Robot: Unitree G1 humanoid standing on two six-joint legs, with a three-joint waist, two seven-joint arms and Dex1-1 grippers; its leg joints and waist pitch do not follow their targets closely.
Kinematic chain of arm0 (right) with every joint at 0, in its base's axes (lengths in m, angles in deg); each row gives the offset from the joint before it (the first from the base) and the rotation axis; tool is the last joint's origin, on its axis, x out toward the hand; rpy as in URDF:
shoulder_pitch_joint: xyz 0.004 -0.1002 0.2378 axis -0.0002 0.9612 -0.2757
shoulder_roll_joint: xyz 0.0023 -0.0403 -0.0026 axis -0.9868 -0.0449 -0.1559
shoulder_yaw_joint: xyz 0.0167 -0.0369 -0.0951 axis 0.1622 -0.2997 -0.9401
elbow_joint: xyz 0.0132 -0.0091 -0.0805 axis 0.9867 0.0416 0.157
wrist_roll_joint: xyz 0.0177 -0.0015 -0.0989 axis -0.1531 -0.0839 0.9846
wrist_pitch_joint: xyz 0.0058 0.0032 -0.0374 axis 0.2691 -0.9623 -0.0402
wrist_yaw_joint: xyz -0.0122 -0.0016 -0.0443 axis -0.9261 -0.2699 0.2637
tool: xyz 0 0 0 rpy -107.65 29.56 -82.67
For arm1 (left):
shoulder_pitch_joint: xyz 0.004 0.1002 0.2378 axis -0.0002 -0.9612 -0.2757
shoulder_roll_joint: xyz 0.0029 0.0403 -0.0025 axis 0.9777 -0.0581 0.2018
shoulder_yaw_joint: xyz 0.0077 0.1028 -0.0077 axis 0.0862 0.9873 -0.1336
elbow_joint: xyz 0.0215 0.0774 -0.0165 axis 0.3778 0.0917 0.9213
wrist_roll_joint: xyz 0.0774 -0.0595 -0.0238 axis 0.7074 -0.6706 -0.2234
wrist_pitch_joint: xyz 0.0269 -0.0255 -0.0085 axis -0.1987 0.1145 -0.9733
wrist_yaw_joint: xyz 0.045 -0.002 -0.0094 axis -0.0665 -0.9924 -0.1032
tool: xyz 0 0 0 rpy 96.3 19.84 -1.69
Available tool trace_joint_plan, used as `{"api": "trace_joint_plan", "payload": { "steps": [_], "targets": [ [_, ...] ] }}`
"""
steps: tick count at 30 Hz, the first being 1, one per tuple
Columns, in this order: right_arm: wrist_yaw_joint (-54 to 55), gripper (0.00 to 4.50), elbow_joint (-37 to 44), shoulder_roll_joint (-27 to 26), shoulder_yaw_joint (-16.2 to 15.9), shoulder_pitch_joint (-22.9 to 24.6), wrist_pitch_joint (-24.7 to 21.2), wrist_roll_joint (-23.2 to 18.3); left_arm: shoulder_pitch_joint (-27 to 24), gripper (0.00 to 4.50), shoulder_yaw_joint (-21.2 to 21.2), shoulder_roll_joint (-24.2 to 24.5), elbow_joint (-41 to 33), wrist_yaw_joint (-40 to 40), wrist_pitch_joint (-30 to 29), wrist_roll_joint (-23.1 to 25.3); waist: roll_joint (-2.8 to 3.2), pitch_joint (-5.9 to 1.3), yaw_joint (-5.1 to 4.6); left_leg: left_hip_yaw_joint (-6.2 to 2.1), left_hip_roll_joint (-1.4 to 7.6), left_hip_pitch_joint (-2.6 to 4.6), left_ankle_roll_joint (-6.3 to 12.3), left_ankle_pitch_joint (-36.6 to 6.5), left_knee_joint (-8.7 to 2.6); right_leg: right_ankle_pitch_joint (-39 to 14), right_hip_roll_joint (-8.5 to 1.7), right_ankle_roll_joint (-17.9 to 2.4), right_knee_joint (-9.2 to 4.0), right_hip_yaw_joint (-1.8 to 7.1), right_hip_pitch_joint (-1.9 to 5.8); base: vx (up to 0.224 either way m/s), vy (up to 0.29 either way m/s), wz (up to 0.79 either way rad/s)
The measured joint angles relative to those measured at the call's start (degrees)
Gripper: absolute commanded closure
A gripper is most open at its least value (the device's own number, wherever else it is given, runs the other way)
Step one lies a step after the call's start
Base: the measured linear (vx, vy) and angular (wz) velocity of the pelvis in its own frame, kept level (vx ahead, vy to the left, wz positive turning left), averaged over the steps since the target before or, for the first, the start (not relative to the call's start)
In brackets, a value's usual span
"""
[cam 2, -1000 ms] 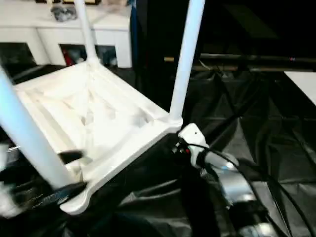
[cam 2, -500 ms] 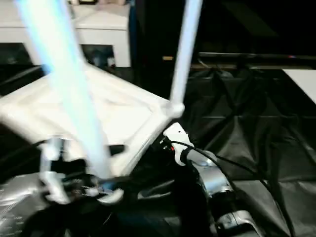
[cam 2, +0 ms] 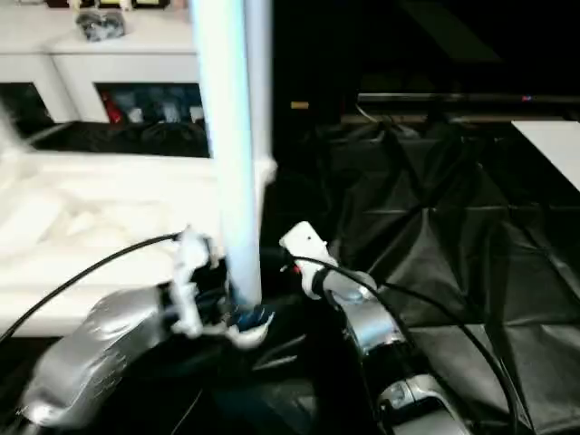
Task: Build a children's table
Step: Rotate table base
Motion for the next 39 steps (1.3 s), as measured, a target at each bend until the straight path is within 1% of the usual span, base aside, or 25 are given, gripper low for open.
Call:
{"api": "trace_joint_plan", "payload": {
  "steps": [4,8,9,10,11,12,13,14,15,16,18,19,20,21,22,24,25,27,29,30,32,33,36,39],
  "targets": [
    [0.08,0.17,0.12,0.55,0.52,0.11,0.05,-0.11,0.20,0.07,-1.39,0.29,1.98,1.97,1.23,1.85,0.15,0.03,0.31,-0.05,0.00,0.01,0.00,0.00,0.00,-0.01,-0.01,0.00,-0.02,-0.08,-0.03,0.000,0.000,0.00],
    [-0.92,0.17,5.08,2.07,1.52,3.04,-0.35,-1.37,-1.84,0.07,-3.11,1.46,0.65,0.05,2.04,0.45,0.25,0.08,0.67,-0.05,0.01,0.01,0.00,0.00,0.01,-0.01,-0.01,0.00,-0.05,-0.10,-0.03,0.000,0.000,0.00],
    [-1.50,0.17,6.84,2.97,1.94,4.41,-0.54,-1.84,-3.21,0.07,-4.10,1.95,-0.44,-0.69,2.03,-0.48,0.29,0.10,0.79,-0.05,0.01,0.01,0.00,0.00,0.01,-0.01,-0.01,0.00,-0.04,-0.10,-0.03,0.000,0.000,0.00],
    [-2.30,0.17,9.65,3.84,2.28,6.17,-1.28,-2.57,-5.15,0.07,-5.27,2.32,-2.31,-1.73,1.43,-2.51,0.31,0.11,0.87,-0.05,0.02,0.01,0.00,0.00,0.00,-0.01,-0.01,0.01,-0.06,-0.10,-0.04,0.000,0.000,0.00],
    [-3.39,0.17,13.16,5.07,2.64,8.51,-2.37,-3.45,-7.74,0.07,-6.52,2.70,-4.70,-2.70,0.83,-5.08,0.35,0.11,1.06,-0.05,0.02,0.01,0.01,-0.02,-0.01,-0.05,-0.01,0.03,-0.08,-0.10,-0.04,0.000,0.000,0.00],
    [-4.65,0.17,17.06,6.67,3.71,11.43,-4.38,-4.91,-11.23,0.07,-7.94,2.54,-7.60,-2.90,0.46,-7.75,0.41,0.12,1.33,-0.05,0.01,0.00,0.05,-0.05,-0.02,-0.08,-0.01,0.06,-0.19,-0.10,0.01,0.000,0.000,0.00],
    [-5.15,0.17,18.34,7.44,4.24,12.47,-5.40,-5.45,-12.56,0.07,-8.47,2.38,-8.57,-2.83,0.39,-8.72,0.46,0.16,1.37,-0.04,0.00,0.00,0.05,-0.06,-0.02,-0.08,-0.01,0.06,-0.21,-0.09,0.01,0.000,0.000,0.00],
    [-5.61,0.17,20.21,8.36,5.44,14.00,-7.36,-6.45,-14.23,0.07,-9.04,1.97,-9.57,-1.43,0.28,-9.21,0.61,0.22,1.59,-0.04,0.00,-0.02,0.05,-0.05,-0.02,-0.07,-0.02,0.05,-0.22,-0.10,0.02,0.000,0.000,0.00],
    [-5.60,0.17,23.07,8.66,6.76,15.40,-8.93,-7.71,-15.57,0.07,-9.67,1.08,-9.98,1.55,-0.06,-8.16,0.87,0.28,1.63,0.00,0.00,0.00,0.05,-0.05,-0.01,-0.07,-0.02,0.06,-0.23,-0.05,0.06,0.000,0.000,0.00],
    [-5.59,0.17,24.05,8.65,7.17,15.53,-9.35,-8.14,-16.12,0.07,-9.90,1.07,-9.87,2.85,-0.33,-7.60,1.04,0.34,1.52,0.01,0.00,0.02,0.05,-0.05,-0.01,-0.07,-0.02,0.08,-0.20,-0.03,0.07,0.000,0.000,0.00],
    [-5.10,0.17,26.78,8.61,8.40,16.03,-10.19,-9.40,-16.87,0.07,-9.98,0.50,-9.94,6.04,-0.42,-5.00,1.25,0.44,1.51,-0.02,0.00,0.04,0.05,-0.05,-0.02,-0.21,-0.02,0.37,-0.19,-0.06,0.06,0.000,0.000,0.00],
    [-3.82,0.17,29.81,8.39,9.80,16.95,-10.58,-10.04,-18.32,0.07,-10.87,-0.91,-9.91,9.28,0.45,-2.71,1.37,0.43,1.47,-0.02,0.00,0.05,0.05,-0.05,-0.04,-0.23,-0.02,0.41,-0.20,-0.06,0.06,0.000,0.000,0.00],
    [-2.63,0.17,32.06,8.35,11.02,17.75,-10.95,-10.20,-19.32,0.07,-11.76,-1.49,-9.74,11.48,0.87,-1.28,1.39,0.43,1.44,-0.03,0.00,0.06,0.05,-0.05,-0.05,-0.23,-0.02,0.43,-0.19,-0.06,0.06,0.000,0.000,0.00],
    [0.53,0.17,35.95,7.64,13.36,19.67,-12.23,-10.19,-20.70,0.07,-14.00,-3.16,-9.74,16.27,0.93,1.21,1.37,0.42,1.45,-0.07,0.00,0.06,0.04,-0.04,-0.11,-0.25,-0.02,0.46,-0.23,-0.12,0.06,0.000,0.000,0.00],
    [2.20,0.17,37.99,7.32,14.67,20.86,-13.04,-10.30,-21.25,0.07,-15.53,-3.50,-9.51,19.24,0.96,3.08,1.33,0.40,1.46,-0.11,0.00,0.06,0.04,-0.04,-0.12,-0.26,-0.02,0.47,-0.24,-0.18,0.06,0.000,0.000,0.00],
    [4.57,0.17,40.81,6.49,16.18,23.28,-14.47,-11.31,-21.36,0.07,-18.19,-3.72,-9.18,24.36,1.44,6.72,1.34,0.40,1.45,-0.23,0.00,0.00,0.04,-0.04,-0.15,-0.26,-0.02,0.48,-0.37,-0.32,0.07,0.000,0.000,0.00],
    [5.30,0.17,41.52,5.85,16.23,24.06,-15.09,-11.46,-21.20,0.07,-18.88,-3.85,-9.15,26.28,1.66,7.74,1.36,0.39,1.45,-0.24,0.00,-0.02,0.04,-0.04,-0.16,-0.26,-0.02,0.49,-0.44,-0.34,0.07,0.000,0.000,0.00],
    [8.38,0.17,42.19,3.64,15.67,25.47,-15.93,-10.42,-19.82,0.07,-20.34,-5.79,-8.89,30.85,2.30,9.35,1.40,0.37,1.40,-0.27,0.00,-0.13,0.05,-0.04,-0.17,-0.25,-0.02,0.50,-0.64,-0.37,0.07,0.000,0.000,0.00],
    [10.61,0.17,41.97,2.48,14.96,25.50,-16.15,-8.88,-18.39,0.07,-20.67,-6.54,-8.74,32.93,2.41,9.61,1.58,0.28,1.36,-0.33,0.00,-0.31,0.05,-0.03,-0.20,-0.23,-0.02,0.53,-0.97,-0.43,0.06,0.000,0.000,0.00],
    [12.65,0.17,41.78,1.12,15.09,25.42,-16.19,-8.17,-17.19,0.07,-20.96,-7.26,-8.49,34.36,2.98,9.84,1.65,0.22,1.35,-0.33,-0.02,-0.38,0.06,-0.03,-0.18,-0.14,-0.04,0.65,-1.10,-0.41,0.08,0.000,0.000,0.00],
    [14.52,0.17,41.73,-0.59,15.10,25.00,-16.34,-8.08,-15.80,0.07,-20.93,-7.53,-8.44,34.75,4.02,10.10,1.77,0.13,1.32,-0.31,-0.07,-0.44,0.07,-0.03,-0.12,-0.05,-0.09,0.72,-1.16,-0.36,0.07,0.000,0.000,0.00],
    [14.88,0.17,41.78,-1.43,15.19,24.77,-16.81,-8.85,-15.50,0.07,-20.57,-7.56,-8.49,34.54,4.73,10.19,1.87,0.05,1.30,-0.30,-0.13,-0.43,0.07,-0.03,-0.12,-0.03,-0.13,0.74,-1.16,-0.32,0.08,0.000,0.000,0.00],
    [14.40,0.17,42.10,-1.13,14.91,24.69,-17.28,-9.49,-15.82,0.07,-19.12,-8.09,-8.53,33.73,4.81,10.78,1.95,-0.02,1.39,-0.29,-0.15,-0.53,0.08,-0.03,-0.12,0.14,-0.14,0.85,-1.14,-0.26,0.03,0.000,0.000,0.00],
    [12.42,0.17,42.11,1.13,13.86,24.40,-16.18,-9.24,-16.38,0.07,-17.77,-7.92,-8.53,32.34,4.54,11.26,2.02,-0.06,1.54,-0.30,-0.10,-0.92,0.11,-0.06,-0.21,0.21,-0.13,0.69,-1.12,-0.35,-0.05,0.000,0.000,0.00]
  ]
}}
